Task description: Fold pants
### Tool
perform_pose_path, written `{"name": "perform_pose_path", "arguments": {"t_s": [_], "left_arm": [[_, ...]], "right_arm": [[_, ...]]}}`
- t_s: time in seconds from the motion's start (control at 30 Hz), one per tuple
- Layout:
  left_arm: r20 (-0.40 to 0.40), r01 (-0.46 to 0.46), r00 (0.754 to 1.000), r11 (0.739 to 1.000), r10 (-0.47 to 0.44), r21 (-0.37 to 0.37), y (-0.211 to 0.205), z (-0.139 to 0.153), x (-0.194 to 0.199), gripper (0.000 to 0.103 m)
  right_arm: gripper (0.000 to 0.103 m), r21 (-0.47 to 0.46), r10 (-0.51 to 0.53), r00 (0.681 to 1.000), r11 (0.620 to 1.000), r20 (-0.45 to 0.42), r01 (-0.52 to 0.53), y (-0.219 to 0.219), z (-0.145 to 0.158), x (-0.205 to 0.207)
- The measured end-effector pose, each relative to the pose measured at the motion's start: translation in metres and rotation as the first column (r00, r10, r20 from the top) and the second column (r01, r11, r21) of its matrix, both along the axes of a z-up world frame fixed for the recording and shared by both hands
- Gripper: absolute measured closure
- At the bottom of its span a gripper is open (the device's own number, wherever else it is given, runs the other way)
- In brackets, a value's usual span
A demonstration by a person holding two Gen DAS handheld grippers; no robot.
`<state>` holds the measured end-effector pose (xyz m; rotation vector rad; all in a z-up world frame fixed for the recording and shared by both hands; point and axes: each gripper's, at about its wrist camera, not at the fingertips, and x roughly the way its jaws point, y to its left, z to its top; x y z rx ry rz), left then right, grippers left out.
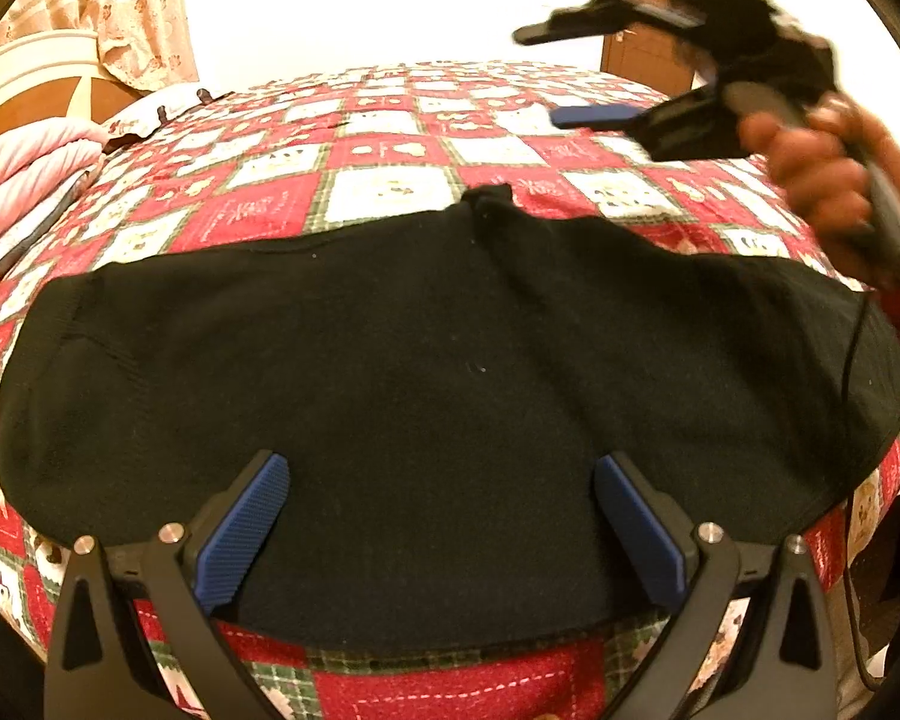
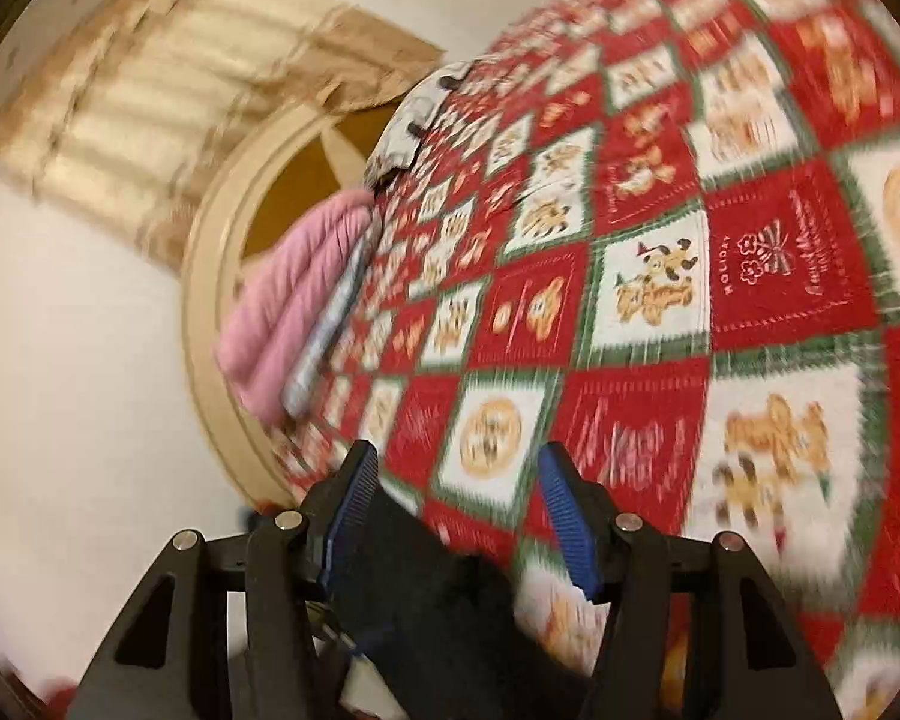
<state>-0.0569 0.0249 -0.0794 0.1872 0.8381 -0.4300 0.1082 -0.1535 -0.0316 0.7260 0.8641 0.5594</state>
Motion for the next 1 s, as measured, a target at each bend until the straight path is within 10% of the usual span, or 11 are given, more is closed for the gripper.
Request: {"name": "perform_pose_path", "arguments": {"t_s": [0.33, 0.53, 0.87, 1.0], "left_arm": [[-0.016, -0.004, 1.0, 1.0, 0.004, 0.01, 0.0, 0.001, 0.004, 0.0], [-0.05, -0.025, 0.998, 0.999, 0.026, 0.021, -0.001, 0.003, 0.007, 0.0], [-0.07, -0.125, 0.99, 0.992, 0.124, -0.015, 0.001, 0.023, 0.016, 0.0], [-0.04, -0.128, 0.991, 0.991, 0.126, -0.049, -0.004, 0.035, 0.009, 0.0]], "right_arm": [[0.047, -0.084, -0.03, 0.999, 0.996, -0.032, 0.027, 0.018, -0.046, -0.091], [0.046, -0.114, -0.245, 0.969, 0.962, 0.04, 0.248, -0.061, -0.004, -0.159], [0.046, -0.378, -0.759, 0.649, 0.585, 0.057, 0.717, -0.302, 0.033, -0.345], [0.046, -0.463, -0.777, 0.628, 0.571, -0.038, 0.678, -0.358, 0.004, -0.353]]}}
